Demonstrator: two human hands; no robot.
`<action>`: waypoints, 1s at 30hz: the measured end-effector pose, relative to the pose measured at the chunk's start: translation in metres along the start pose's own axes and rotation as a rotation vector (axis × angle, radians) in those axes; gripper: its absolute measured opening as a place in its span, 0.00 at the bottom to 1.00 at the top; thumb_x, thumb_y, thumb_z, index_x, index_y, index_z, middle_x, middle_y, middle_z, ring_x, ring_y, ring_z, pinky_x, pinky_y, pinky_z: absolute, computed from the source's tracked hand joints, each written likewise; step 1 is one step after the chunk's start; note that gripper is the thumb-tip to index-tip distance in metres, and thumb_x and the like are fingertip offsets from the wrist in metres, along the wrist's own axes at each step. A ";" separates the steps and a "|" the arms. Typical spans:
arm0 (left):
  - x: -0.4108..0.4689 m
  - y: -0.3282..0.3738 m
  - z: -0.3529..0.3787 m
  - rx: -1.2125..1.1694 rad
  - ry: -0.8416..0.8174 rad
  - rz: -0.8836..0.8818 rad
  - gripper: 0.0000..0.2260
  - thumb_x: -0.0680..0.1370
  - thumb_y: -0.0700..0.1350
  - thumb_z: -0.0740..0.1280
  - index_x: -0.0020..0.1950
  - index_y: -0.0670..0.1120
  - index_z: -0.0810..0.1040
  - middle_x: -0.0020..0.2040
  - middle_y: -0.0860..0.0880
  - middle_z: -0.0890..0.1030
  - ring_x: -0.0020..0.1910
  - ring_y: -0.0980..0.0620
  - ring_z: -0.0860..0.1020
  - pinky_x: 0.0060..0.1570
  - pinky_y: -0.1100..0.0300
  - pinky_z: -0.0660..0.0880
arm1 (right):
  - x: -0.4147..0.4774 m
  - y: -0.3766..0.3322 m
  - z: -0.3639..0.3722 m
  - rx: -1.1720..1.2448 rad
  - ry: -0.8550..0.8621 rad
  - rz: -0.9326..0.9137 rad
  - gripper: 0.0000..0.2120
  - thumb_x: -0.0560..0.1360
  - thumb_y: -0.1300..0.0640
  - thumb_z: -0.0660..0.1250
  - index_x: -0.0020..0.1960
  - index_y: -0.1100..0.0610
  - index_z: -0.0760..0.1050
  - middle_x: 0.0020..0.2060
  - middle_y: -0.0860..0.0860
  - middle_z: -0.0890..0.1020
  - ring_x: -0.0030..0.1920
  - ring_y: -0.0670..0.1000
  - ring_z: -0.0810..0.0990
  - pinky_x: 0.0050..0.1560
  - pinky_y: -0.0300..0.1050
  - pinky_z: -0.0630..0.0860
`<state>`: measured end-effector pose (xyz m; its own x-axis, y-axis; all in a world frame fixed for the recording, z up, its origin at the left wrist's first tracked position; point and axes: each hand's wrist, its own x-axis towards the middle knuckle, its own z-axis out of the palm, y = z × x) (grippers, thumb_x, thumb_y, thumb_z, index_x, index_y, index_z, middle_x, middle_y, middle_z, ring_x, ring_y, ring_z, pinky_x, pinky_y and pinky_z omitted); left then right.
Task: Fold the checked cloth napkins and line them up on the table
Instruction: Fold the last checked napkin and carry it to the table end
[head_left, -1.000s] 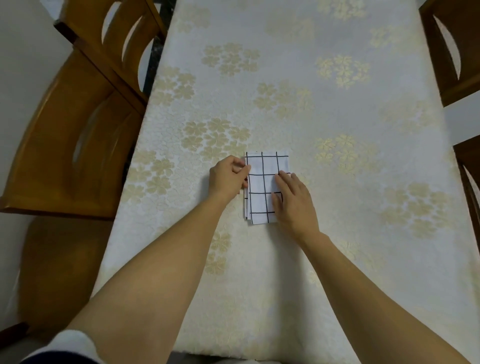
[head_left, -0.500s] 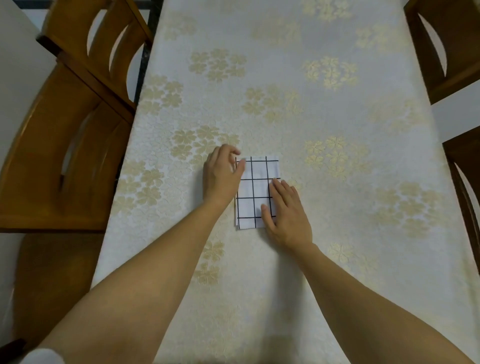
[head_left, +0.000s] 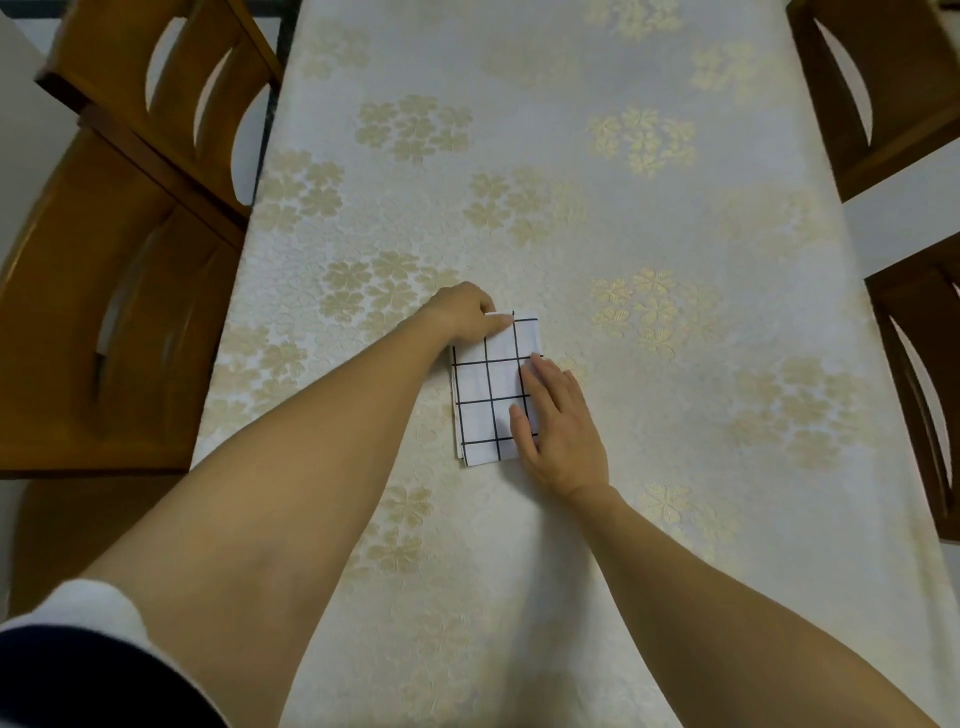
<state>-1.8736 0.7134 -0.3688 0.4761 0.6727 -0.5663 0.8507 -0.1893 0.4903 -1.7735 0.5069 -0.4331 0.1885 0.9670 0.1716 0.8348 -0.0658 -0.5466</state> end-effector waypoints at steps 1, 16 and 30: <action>-0.003 -0.003 0.000 -0.063 0.031 -0.002 0.13 0.82 0.56 0.67 0.48 0.46 0.77 0.46 0.48 0.76 0.45 0.49 0.74 0.43 0.58 0.68 | 0.000 0.000 0.000 0.002 0.010 -0.003 0.25 0.83 0.50 0.57 0.75 0.63 0.69 0.74 0.57 0.70 0.75 0.55 0.67 0.75 0.58 0.64; -0.058 -0.046 0.061 -0.878 0.497 -0.311 0.08 0.82 0.51 0.67 0.54 0.47 0.79 0.52 0.49 0.83 0.50 0.48 0.82 0.50 0.48 0.82 | 0.000 -0.002 0.000 -0.176 0.016 -0.018 0.29 0.84 0.47 0.55 0.79 0.62 0.62 0.78 0.56 0.64 0.80 0.55 0.58 0.80 0.59 0.53; -0.096 -0.045 0.065 0.127 0.781 0.089 0.11 0.83 0.51 0.64 0.61 0.45 0.75 0.57 0.47 0.77 0.55 0.47 0.74 0.56 0.53 0.73 | 0.002 -0.015 0.002 -0.294 -0.076 0.003 0.30 0.86 0.44 0.41 0.82 0.59 0.53 0.82 0.54 0.55 0.82 0.53 0.49 0.81 0.57 0.49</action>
<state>-1.9428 0.6109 -0.3791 0.2900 0.9492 0.1223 0.8579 -0.3145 0.4063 -1.7863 0.5105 -0.4263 0.1609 0.9816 0.1028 0.9504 -0.1260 -0.2845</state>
